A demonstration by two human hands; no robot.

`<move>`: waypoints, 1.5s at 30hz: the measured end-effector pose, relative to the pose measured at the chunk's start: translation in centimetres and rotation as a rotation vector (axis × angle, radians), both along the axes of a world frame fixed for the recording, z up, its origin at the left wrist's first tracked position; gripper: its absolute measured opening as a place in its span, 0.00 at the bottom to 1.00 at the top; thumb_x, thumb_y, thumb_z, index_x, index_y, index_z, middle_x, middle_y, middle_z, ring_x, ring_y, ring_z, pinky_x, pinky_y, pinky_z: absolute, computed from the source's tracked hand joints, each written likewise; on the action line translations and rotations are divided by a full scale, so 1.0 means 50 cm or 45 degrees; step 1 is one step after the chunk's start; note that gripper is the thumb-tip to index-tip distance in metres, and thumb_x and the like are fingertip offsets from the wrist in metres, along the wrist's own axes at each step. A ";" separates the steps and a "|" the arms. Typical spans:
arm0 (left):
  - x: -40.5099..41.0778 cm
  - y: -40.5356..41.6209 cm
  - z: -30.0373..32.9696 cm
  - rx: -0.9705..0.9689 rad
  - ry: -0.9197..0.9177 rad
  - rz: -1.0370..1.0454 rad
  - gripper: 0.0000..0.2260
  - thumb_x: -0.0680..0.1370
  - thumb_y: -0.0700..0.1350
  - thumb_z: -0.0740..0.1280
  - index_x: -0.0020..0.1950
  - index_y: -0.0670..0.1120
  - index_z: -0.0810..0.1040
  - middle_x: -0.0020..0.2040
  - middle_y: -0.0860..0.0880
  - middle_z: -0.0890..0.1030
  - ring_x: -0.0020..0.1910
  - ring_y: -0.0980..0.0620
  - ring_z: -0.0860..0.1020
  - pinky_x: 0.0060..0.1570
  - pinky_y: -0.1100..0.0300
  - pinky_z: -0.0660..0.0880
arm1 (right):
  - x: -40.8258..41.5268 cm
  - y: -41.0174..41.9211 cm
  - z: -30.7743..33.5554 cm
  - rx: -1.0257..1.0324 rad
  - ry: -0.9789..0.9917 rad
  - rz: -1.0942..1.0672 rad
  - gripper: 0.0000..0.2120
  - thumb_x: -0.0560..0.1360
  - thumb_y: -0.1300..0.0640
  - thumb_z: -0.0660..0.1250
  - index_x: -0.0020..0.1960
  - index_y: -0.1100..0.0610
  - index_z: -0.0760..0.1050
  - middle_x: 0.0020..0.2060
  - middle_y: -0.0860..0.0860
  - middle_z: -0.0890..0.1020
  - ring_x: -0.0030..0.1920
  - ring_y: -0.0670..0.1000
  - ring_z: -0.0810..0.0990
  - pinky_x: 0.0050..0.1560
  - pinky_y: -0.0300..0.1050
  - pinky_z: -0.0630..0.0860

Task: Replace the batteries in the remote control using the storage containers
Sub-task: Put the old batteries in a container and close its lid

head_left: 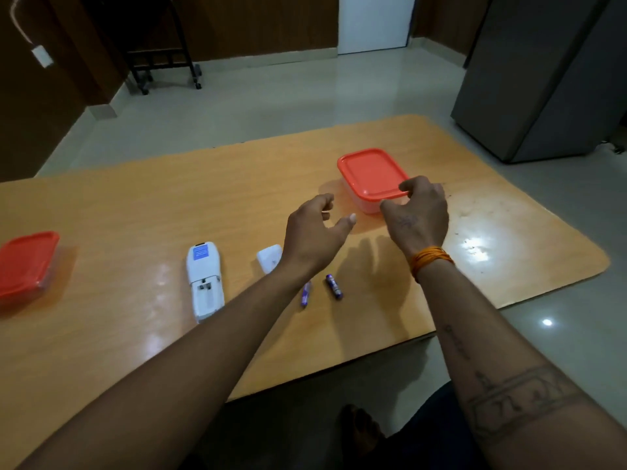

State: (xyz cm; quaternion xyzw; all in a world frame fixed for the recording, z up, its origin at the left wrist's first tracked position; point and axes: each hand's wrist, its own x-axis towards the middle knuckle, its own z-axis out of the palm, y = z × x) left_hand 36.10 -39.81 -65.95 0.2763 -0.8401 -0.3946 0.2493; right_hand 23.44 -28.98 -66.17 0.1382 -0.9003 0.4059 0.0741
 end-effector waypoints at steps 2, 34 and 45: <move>-0.056 0.000 -0.001 0.073 -0.015 0.009 0.32 0.77 0.54 0.74 0.78 0.43 0.71 0.73 0.46 0.78 0.68 0.49 0.78 0.66 0.54 0.76 | -0.012 0.002 -0.005 -0.007 -0.012 -0.001 0.25 0.70 0.50 0.72 0.65 0.55 0.75 0.62 0.57 0.75 0.59 0.61 0.78 0.55 0.56 0.80; 0.092 -0.040 -0.008 0.093 -0.039 0.260 0.56 0.66 0.54 0.84 0.84 0.50 0.51 0.79 0.47 0.65 0.76 0.45 0.66 0.70 0.48 0.72 | 0.109 -0.031 0.015 -0.119 0.252 0.964 0.12 0.74 0.49 0.77 0.52 0.54 0.80 0.54 0.51 0.84 0.55 0.54 0.82 0.53 0.54 0.81; 0.147 -0.071 -0.007 -0.065 -0.050 0.427 0.46 0.64 0.62 0.82 0.76 0.48 0.69 0.68 0.45 0.79 0.64 0.42 0.79 0.60 0.46 0.79 | 0.163 -0.062 0.012 0.033 0.673 1.067 0.23 0.83 0.44 0.57 0.60 0.59 0.82 0.53 0.56 0.87 0.52 0.59 0.86 0.46 0.55 0.84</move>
